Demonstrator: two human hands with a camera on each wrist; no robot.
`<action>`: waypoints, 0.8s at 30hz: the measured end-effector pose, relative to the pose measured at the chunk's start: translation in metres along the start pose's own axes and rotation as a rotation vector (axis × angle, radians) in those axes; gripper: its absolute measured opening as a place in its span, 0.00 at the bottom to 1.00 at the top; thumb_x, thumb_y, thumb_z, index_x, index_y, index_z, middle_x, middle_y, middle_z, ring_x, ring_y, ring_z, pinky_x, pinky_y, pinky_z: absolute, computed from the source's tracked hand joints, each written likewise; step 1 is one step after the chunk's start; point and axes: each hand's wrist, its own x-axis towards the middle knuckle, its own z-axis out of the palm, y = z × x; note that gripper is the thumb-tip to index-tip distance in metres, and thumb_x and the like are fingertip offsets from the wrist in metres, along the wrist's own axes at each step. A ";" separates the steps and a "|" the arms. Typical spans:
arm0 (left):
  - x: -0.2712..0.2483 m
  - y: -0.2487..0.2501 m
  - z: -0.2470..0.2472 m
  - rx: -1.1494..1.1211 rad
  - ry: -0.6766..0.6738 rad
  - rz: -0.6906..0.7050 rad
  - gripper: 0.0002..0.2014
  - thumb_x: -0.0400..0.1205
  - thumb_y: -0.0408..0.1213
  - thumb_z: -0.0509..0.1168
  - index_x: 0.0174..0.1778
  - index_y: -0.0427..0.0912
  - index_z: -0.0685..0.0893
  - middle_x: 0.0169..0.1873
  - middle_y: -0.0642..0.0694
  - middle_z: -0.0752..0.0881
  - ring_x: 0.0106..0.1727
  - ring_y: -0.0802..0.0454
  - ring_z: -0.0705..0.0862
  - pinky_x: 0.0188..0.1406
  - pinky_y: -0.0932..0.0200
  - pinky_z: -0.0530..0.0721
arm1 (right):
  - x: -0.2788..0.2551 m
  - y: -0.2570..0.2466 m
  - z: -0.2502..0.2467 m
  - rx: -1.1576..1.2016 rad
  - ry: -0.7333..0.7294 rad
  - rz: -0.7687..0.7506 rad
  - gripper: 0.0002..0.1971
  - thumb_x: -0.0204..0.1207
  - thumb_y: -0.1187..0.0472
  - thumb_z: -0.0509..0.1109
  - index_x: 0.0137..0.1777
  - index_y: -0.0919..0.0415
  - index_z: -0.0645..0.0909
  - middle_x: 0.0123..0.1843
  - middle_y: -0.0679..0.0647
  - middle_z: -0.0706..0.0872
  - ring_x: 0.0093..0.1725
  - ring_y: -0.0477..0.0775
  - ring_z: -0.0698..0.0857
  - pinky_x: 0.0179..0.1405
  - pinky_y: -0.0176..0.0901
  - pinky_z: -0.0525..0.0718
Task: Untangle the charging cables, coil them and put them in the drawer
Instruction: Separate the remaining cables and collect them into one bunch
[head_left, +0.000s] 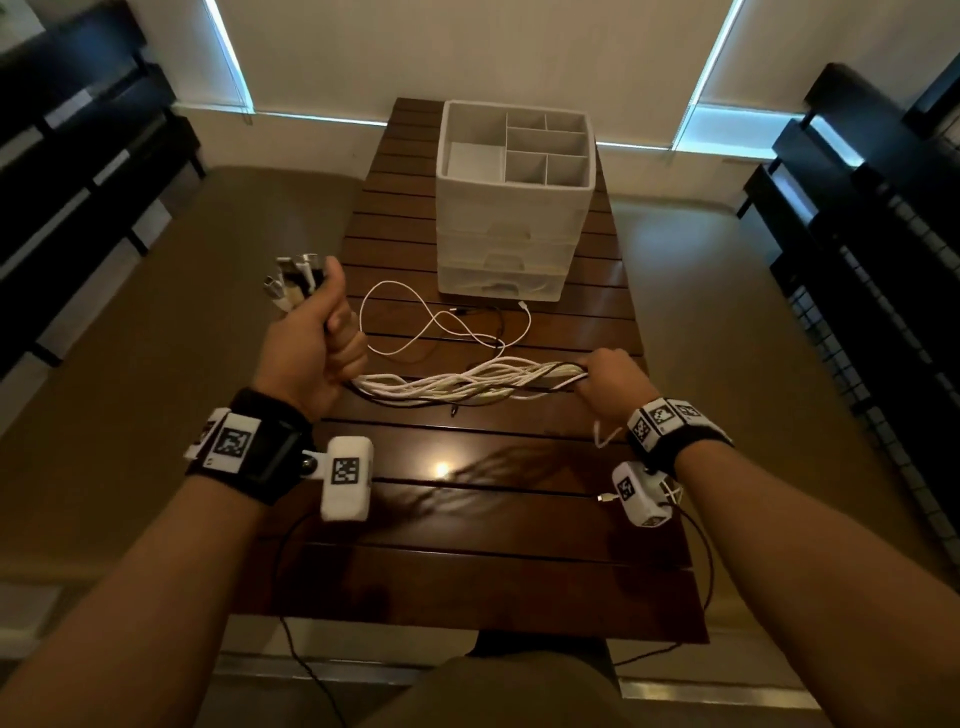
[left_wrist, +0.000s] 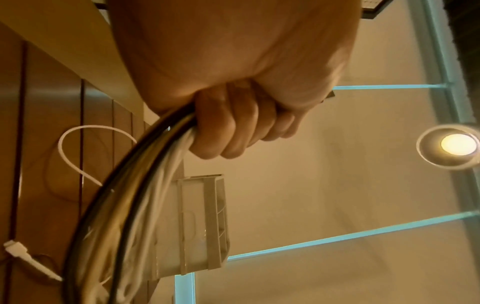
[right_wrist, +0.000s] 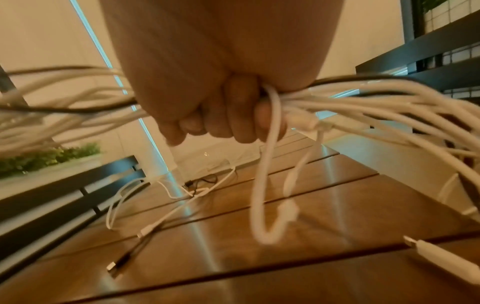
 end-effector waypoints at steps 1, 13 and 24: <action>0.003 -0.004 0.002 -0.009 0.006 -0.004 0.30 0.89 0.60 0.64 0.24 0.49 0.64 0.17 0.54 0.59 0.16 0.57 0.56 0.13 0.62 0.54 | 0.002 -0.001 0.004 -0.010 0.003 0.027 0.10 0.80 0.56 0.67 0.43 0.52 0.90 0.42 0.58 0.92 0.42 0.64 0.89 0.44 0.53 0.88; 0.028 -0.009 -0.011 -0.192 0.133 0.055 0.30 0.91 0.59 0.60 0.27 0.50 0.58 0.18 0.54 0.56 0.18 0.56 0.51 0.14 0.61 0.53 | 0.012 0.026 0.053 -0.165 -0.200 0.202 0.26 0.80 0.32 0.69 0.41 0.57 0.78 0.41 0.54 0.81 0.39 0.59 0.83 0.40 0.50 0.83; 0.034 -0.046 -0.027 -0.062 0.109 -0.237 0.33 0.89 0.57 0.64 0.20 0.51 0.61 0.17 0.54 0.57 0.14 0.58 0.55 0.15 0.62 0.47 | 0.048 0.010 -0.029 0.224 -0.530 -0.014 0.25 0.74 0.33 0.77 0.64 0.45 0.85 0.61 0.44 0.87 0.61 0.50 0.86 0.65 0.55 0.84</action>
